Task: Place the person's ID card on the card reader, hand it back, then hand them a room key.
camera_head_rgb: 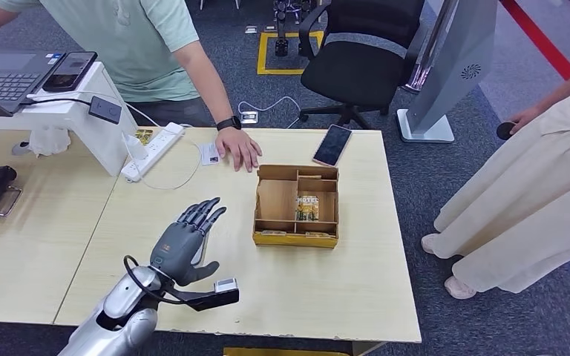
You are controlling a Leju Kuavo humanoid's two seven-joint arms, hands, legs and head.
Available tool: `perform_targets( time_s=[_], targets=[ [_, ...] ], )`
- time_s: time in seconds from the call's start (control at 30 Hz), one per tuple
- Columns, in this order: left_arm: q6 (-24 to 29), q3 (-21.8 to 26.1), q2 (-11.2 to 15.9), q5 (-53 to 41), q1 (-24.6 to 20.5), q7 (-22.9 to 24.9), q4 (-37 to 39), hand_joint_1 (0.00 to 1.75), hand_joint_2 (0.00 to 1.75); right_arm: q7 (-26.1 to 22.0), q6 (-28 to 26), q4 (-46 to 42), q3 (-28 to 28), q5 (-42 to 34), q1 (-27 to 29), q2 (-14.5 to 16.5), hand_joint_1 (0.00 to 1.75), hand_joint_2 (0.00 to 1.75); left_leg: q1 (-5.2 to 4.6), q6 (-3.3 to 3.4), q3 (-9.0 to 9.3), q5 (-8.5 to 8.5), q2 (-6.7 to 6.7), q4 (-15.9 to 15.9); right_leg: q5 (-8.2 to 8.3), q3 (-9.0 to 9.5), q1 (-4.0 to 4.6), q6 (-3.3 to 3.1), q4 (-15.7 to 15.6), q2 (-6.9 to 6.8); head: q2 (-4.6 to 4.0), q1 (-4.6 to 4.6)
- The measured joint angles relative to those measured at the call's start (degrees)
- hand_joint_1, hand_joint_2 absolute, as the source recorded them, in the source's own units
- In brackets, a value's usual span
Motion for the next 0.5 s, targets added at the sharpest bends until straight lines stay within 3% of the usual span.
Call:
perform_targets(
  time_s=[0.5],
  targets=[
    [-0.86, -4.17, -2.31, 1.9, -0.07, 0.77, 4.5, 0.0, 1.75, 0.25, 0.01, 0.01, 0.07, -0.13, -0.1, 0.0, 0.0, 0.0, 0.0, 0.01, -0.01, -0.01, 0.0, 0.0, -0.01, 0.0, 0.0, 0.01, 0.0, 0.0, 0.0, -0.01]
  ],
)
